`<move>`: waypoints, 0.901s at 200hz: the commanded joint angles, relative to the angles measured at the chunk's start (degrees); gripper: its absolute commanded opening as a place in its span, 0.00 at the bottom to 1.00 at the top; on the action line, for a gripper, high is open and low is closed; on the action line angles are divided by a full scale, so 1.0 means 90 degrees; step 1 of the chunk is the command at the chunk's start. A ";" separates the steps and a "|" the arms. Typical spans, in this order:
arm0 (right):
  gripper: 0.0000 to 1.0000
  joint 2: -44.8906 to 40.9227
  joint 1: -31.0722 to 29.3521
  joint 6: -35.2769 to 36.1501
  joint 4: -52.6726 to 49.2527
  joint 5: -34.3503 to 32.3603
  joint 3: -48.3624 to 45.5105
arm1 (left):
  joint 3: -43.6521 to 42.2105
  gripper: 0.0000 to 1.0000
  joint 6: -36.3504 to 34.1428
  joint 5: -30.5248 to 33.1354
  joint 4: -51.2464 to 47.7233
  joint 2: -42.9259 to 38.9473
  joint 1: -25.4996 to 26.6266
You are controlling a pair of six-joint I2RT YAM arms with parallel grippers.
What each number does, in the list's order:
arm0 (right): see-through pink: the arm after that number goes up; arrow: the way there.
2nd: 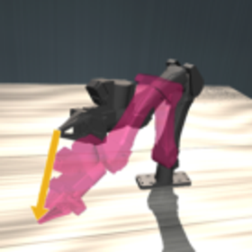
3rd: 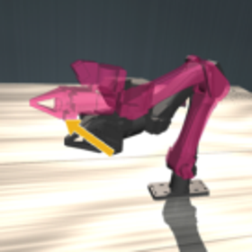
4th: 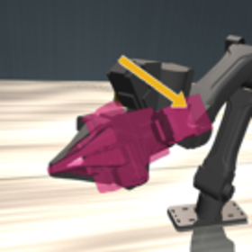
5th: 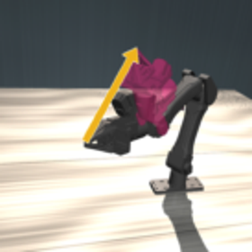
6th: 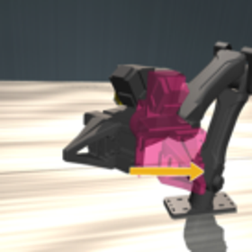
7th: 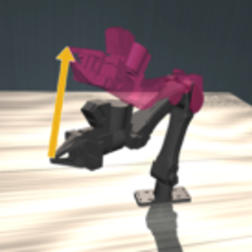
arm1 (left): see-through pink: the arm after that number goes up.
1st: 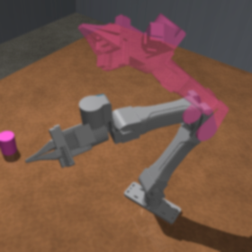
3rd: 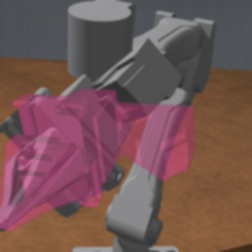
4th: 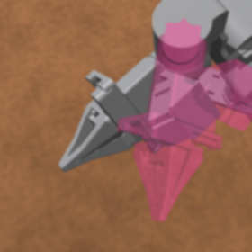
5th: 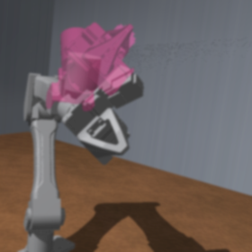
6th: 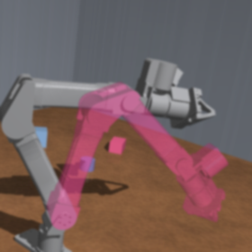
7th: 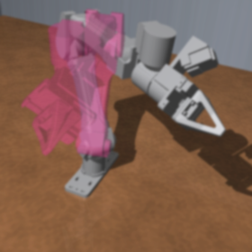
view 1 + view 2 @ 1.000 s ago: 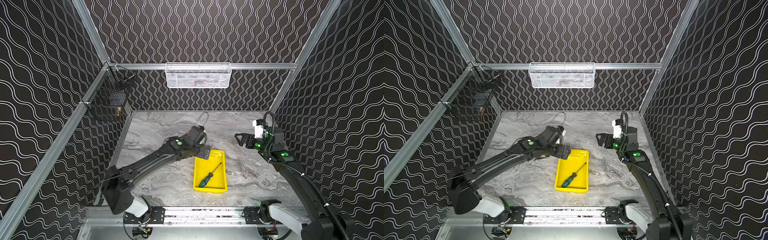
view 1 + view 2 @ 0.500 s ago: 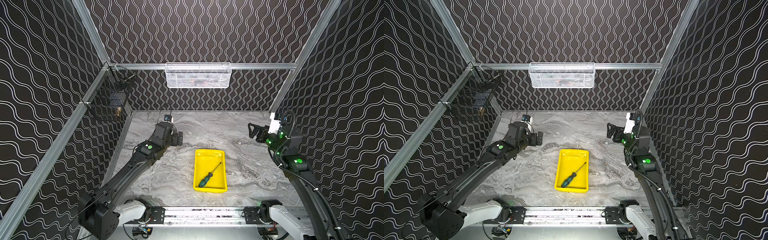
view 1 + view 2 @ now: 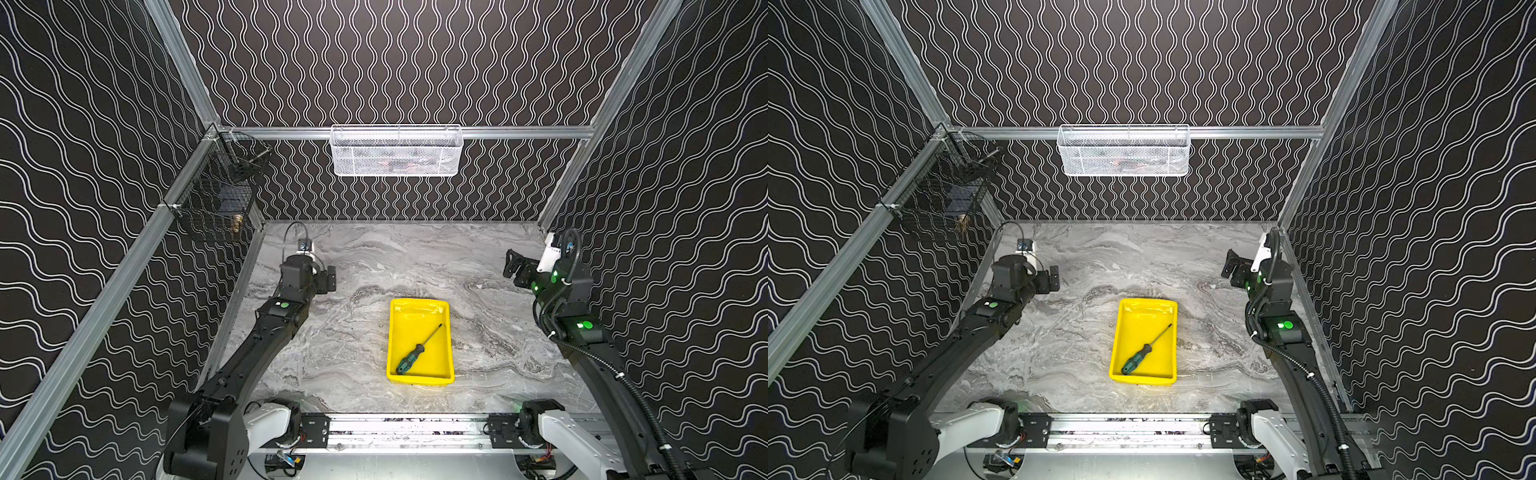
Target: Put the screwdriver in the bin
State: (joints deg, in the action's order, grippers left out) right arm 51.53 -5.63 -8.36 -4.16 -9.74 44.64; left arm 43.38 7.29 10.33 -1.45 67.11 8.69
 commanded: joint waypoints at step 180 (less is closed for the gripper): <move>1.00 0.0356 0.0329 0.0533 0.5816 -0.0088 -0.3359 | -0.2410 0.99 -0.0402 -0.1135 0.4369 0.0599 -0.1307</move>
State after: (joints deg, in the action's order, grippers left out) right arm 55.29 -3.42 0.56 41.34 -9.96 16.10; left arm 23.16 4.36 0.84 30.39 70.83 -2.87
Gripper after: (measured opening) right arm 0.995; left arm 0.987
